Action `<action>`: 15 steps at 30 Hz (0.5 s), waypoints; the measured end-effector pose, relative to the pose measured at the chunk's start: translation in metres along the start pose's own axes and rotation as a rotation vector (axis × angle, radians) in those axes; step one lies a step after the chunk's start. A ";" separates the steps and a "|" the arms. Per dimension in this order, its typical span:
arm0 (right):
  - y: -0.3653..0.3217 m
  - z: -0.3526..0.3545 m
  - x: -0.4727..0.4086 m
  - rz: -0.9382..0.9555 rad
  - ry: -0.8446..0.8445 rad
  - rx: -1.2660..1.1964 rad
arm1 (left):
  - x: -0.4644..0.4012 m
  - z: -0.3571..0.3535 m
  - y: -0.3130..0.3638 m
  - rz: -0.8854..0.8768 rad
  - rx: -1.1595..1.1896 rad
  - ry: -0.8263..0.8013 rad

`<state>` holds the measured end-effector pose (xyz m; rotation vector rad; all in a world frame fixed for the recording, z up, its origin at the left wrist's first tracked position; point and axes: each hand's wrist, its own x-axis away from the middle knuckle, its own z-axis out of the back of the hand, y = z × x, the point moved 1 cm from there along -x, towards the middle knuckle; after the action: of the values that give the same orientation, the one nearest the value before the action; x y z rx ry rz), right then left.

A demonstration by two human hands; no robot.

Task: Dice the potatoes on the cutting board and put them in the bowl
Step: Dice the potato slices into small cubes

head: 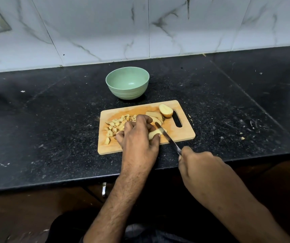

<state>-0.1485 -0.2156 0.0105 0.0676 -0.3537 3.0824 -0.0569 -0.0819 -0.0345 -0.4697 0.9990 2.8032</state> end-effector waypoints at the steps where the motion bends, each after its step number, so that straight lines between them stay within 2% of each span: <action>1: 0.000 -0.001 0.000 0.002 -0.004 0.008 | 0.000 0.000 0.001 -0.004 -0.009 0.001; 7: -0.002 -0.002 -0.004 -0.004 -0.058 0.020 | -0.001 0.003 0.003 -0.072 -0.053 -0.027; 15: 0.003 -0.006 -0.011 0.017 -0.117 0.016 | 0.001 0.001 -0.001 -0.036 -0.015 -0.003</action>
<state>-0.1376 -0.2175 0.0038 0.2480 -0.3363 3.1065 -0.0574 -0.0810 -0.0348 -0.4797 0.9598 2.7803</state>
